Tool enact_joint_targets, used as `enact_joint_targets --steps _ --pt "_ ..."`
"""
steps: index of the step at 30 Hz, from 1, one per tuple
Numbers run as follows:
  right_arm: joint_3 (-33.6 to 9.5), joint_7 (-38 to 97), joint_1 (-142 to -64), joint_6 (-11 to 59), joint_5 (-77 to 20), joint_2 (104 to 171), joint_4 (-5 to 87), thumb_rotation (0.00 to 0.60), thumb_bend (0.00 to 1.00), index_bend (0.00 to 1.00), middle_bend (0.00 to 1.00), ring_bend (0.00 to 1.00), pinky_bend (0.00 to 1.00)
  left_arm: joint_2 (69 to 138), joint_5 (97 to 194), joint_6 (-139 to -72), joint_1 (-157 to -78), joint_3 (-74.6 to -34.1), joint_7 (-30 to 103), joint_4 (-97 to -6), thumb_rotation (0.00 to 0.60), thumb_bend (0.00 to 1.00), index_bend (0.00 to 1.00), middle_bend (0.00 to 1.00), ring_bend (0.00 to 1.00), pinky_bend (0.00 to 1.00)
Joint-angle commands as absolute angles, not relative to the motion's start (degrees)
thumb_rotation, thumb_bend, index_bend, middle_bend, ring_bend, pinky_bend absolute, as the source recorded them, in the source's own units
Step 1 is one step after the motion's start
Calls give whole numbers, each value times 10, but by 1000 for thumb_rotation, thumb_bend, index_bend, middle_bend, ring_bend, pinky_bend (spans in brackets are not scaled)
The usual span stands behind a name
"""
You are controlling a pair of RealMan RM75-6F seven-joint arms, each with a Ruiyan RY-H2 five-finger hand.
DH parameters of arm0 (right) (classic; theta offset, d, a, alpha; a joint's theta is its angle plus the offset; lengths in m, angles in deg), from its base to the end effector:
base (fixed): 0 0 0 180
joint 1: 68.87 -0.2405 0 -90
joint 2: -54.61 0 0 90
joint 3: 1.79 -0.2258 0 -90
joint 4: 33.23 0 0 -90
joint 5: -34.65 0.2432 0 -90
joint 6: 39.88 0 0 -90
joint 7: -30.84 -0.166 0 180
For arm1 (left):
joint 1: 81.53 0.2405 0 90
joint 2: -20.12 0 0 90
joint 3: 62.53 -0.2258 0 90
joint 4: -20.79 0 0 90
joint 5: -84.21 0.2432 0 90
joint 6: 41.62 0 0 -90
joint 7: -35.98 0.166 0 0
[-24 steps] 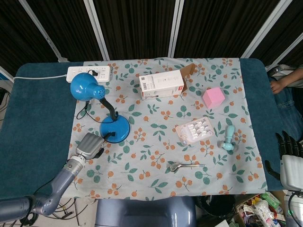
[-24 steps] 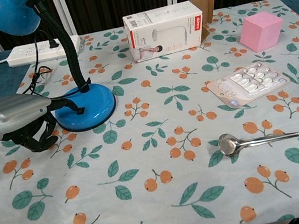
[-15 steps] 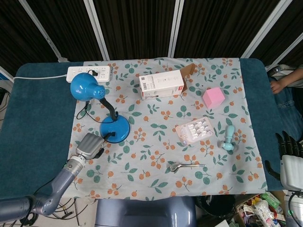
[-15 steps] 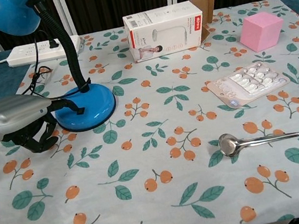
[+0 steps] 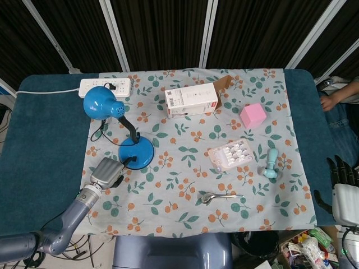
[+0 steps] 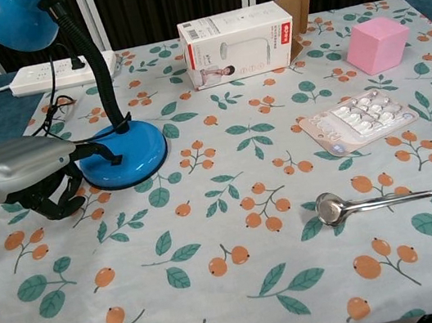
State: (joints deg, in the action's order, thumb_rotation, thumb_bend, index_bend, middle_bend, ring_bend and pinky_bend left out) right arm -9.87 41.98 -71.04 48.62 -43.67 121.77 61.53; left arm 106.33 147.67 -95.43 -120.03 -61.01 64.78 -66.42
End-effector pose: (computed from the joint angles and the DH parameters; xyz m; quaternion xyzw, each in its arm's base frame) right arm -0.2994 -0.2074 0.1266 0.5329 -0.3653 0.3587 0.6737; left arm -0.1731 0.3023 -0.0734 -0.8025 -0.3450 -0.2567 0.4137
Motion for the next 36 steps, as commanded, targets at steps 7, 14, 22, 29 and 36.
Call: enact_joint_targets --steps 7,14,22,29,36 --pt "-99 420 -711 486 -437 1218 615 600 228 0 0 54 98 1062 1477 -956 -1200 -611 649 -666 600 465 163 671 689 629" --pt "-99 420 -711 486 -436 1218 615 600 228 0 0 54 98 1064 1479 -954 -1201 -613 650 -664 600 465 170 671 689 628" --pt "-99 420 -711 486 -437 1218 615 600 228 0 0 54 98 1063 1481 -952 -1200 -618 653 -666 600 465 233 672 689 627" --pt "-99 420 -711 486 -437 1218 615 600 228 0 0 54 98 1060 1479 -951 -1200 -621 658 -669 600 465 254 675 689 627" --pt "-99 420 -711 486 -438 1218 615 600 229 0 0 54 98 1062 1478 -953 -1200 -619 660 -670 600 465 233 671 689 627"
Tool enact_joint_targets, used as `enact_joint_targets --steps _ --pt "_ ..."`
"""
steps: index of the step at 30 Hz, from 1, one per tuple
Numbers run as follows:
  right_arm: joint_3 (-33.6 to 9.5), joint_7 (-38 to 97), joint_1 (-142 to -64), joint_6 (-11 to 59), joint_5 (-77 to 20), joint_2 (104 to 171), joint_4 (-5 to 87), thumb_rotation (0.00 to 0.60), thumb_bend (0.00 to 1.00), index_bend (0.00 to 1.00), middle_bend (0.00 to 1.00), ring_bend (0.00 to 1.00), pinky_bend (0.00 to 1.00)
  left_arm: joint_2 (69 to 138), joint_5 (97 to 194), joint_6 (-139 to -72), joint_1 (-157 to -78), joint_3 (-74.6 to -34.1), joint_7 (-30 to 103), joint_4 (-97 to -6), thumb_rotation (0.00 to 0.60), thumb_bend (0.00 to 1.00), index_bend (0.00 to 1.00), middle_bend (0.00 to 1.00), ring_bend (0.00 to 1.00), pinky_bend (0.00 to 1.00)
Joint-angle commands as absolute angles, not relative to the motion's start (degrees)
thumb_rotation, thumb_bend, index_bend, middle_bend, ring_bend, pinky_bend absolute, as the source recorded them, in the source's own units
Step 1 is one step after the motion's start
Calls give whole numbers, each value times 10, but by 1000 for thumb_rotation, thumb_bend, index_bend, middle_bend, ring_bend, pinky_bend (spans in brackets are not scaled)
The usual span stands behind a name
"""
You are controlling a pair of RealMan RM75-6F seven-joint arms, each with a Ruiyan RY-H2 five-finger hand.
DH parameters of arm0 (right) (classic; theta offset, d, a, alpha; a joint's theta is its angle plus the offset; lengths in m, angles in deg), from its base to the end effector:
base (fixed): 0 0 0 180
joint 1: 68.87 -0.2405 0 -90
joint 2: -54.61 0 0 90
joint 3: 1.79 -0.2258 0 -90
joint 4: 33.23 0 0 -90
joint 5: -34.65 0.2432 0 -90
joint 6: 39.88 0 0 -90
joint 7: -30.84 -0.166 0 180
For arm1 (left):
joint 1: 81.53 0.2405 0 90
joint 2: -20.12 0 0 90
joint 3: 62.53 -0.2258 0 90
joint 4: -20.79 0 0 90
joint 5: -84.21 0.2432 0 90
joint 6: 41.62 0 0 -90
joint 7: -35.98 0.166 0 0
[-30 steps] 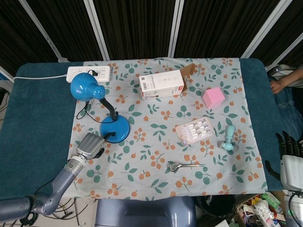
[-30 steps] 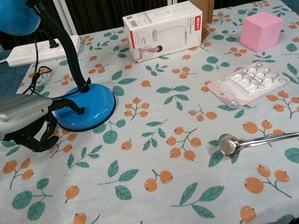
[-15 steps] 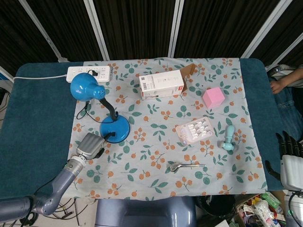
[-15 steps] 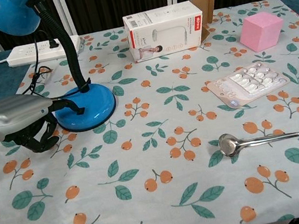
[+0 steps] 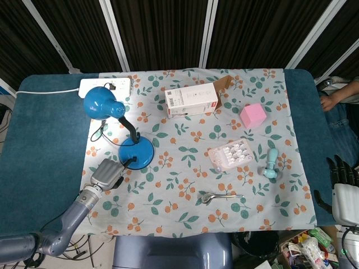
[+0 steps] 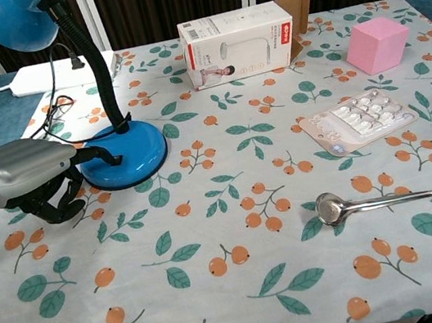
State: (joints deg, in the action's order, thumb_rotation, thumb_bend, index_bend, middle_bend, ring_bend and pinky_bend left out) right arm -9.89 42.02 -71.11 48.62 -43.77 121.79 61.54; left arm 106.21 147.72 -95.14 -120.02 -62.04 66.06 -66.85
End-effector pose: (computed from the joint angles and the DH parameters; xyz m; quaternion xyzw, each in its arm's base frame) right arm -0.2988 -0.2079 0.1264 0.5336 -0.3644 0.3595 0.6732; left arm -0.1757 0.2960 -0.0764 -0.8117 -0.3375 -0.2448 0.4089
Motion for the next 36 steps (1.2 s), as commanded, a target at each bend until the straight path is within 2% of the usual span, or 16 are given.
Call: enact_joint_targets --steps 1,5,10,13,18,21,28,36 --pt "-99 420 -711 486 -437 1218 615 600 229 0 0 54 98 1061 1480 -956 -1200 -617 659 -673 600 465 230 668 688 626" --pt "-99 420 -711 486 -438 1218 615 600 228 0 0 54 97 1051 1495 -971 -1200 -611 656 -693 600 465 226 640 674 612" --pt "-99 421 -712 486 -438 1219 615 600 228 0 0 54 98 1025 1525 -1010 -1193 -602 659 -734 600 437 216 573 576 533" --pt "-99 422 -711 487 -438 1219 616 600 228 0 0 54 98 1001 1544 -1041 -1185 -597 659 -769 600 387 196 485 459 443" --pt "-99 424 -711 489 -439 1219 616 600 229 0 0 54 98 946 1571 -1091 -1163 -594 659 -832 600 282 135 252 204 276" --pt "-99 425 -711 489 -439 1220 617 600 228 0 0 54 97 903 1596 -1126 -1140 -599 643 -866 600 236 115 187 124 230" --pt "-98 428 -710 491 -440 1220 619 600 229 0 0 54 98 825 1645 -1185 -1094 -618 591 -884 600 195 108 132 75 149" --pt "-97 431 -709 494 -444 1220 621 600 228 0 0 54 98 766 1670 -1228 -1044 -638 489 -842 600 165 104 91 55 114"
